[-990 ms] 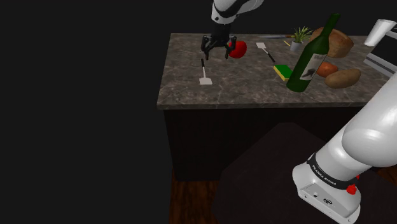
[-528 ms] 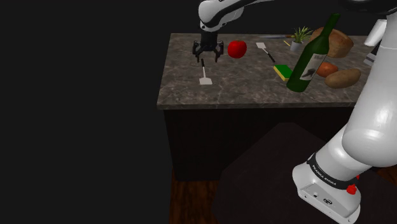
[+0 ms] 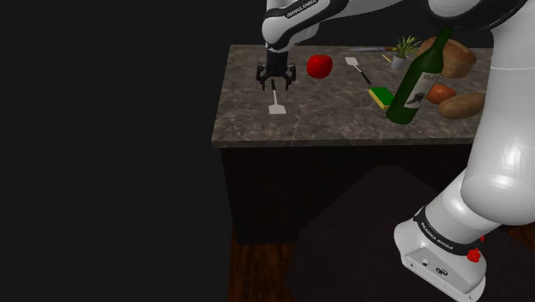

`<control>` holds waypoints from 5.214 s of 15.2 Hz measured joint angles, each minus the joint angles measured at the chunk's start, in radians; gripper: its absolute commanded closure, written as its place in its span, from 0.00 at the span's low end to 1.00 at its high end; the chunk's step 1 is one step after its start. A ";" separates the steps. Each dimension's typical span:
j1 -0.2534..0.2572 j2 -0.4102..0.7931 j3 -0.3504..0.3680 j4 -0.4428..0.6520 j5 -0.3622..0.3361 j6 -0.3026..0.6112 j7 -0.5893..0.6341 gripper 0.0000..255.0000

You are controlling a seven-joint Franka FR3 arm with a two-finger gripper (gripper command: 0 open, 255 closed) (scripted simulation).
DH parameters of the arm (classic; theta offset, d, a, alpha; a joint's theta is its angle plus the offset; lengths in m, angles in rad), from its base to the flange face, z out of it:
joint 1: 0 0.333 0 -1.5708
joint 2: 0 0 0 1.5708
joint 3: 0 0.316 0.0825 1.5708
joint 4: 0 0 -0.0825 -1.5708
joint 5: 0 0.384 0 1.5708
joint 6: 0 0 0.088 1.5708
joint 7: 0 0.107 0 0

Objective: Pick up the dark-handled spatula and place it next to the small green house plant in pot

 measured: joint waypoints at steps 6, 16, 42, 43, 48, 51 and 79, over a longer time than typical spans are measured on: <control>-0.001 0.018 -0.001 -0.010 -0.001 0.028 0.000 0.00; -0.001 0.018 -0.001 -0.010 -0.001 0.028 0.000 1.00; -0.002 -0.069 0.003 0.160 0.010 -0.228 -0.015 1.00; -0.001 -0.073 0.004 0.168 0.010 -0.240 -0.015 1.00; 0.000 -0.075 0.004 0.231 0.011 -0.305 -0.018 1.00; 0.000 -0.071 0.004 0.277 0.012 -0.347 -0.020 1.00; -0.196 -0.358 -0.105 0.053 0.056 -0.401 -0.329 1.00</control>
